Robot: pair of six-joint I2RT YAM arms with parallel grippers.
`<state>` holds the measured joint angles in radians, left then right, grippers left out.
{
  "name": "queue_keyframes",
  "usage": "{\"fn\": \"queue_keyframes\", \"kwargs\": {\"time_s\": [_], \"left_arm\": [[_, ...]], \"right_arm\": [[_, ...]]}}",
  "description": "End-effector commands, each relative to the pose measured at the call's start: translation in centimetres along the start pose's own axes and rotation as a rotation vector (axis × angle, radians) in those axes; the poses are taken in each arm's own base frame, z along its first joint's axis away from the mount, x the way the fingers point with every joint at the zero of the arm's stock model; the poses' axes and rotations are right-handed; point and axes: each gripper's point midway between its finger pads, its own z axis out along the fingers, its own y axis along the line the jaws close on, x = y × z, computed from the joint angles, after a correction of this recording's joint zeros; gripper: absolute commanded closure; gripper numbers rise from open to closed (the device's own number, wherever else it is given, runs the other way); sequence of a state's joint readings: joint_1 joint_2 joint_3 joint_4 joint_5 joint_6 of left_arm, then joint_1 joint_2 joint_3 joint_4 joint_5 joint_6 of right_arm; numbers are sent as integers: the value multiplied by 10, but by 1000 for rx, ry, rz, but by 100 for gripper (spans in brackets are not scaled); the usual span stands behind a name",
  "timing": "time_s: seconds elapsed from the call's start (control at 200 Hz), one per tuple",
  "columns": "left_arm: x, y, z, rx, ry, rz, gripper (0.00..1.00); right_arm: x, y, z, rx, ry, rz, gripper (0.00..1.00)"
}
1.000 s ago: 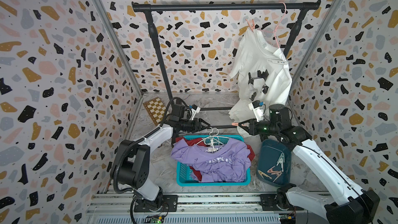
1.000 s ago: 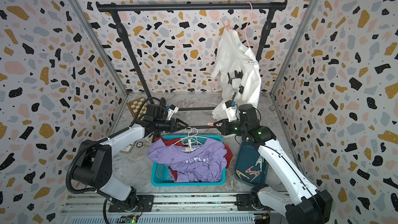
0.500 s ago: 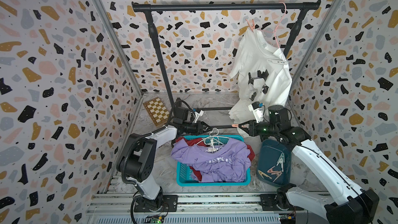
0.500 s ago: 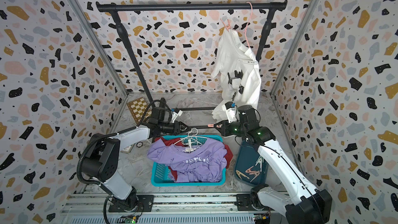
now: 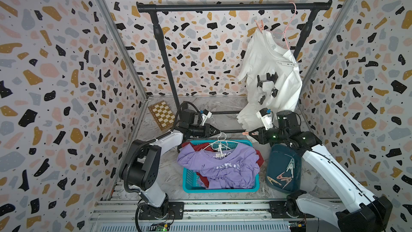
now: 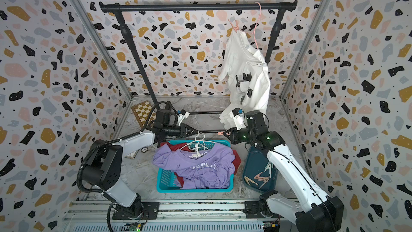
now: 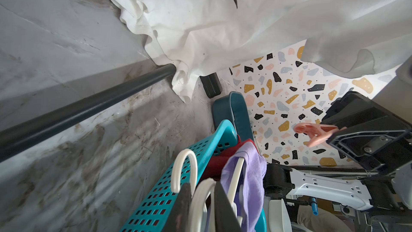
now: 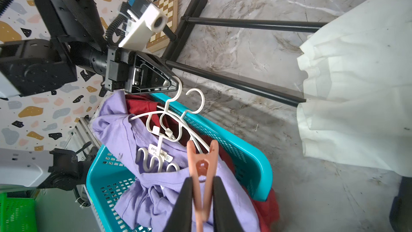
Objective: Use clothespins to secure the t-shirt on both sides of the hanger
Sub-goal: Pick up the hanger from the basket.
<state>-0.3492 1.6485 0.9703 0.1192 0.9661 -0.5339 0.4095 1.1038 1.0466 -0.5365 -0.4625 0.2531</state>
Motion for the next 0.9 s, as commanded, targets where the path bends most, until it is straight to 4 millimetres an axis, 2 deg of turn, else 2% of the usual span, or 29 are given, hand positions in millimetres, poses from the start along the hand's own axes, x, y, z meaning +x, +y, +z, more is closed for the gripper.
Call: {"fn": "queue_keyframes", "kwargs": {"time_s": [0.0,0.17,0.365,0.676,0.891], "left_arm": [[-12,-31,-4,62,-33,122,82],[-17,-50,-7,84,-46,169,84],[-22,-63,-13,96,-63,205,89],[-28,-86,-24,111,-69,277,94],[-30,-106,-33,145,-87,340,97]], "right_arm": [[-3,0,-15,43,-10,-48,100],[4,-3,-21,94,3,-87,100],[10,6,-23,129,9,-160,100],[14,3,-30,232,-68,-256,100],[19,15,-34,253,-121,-375,100]]}}
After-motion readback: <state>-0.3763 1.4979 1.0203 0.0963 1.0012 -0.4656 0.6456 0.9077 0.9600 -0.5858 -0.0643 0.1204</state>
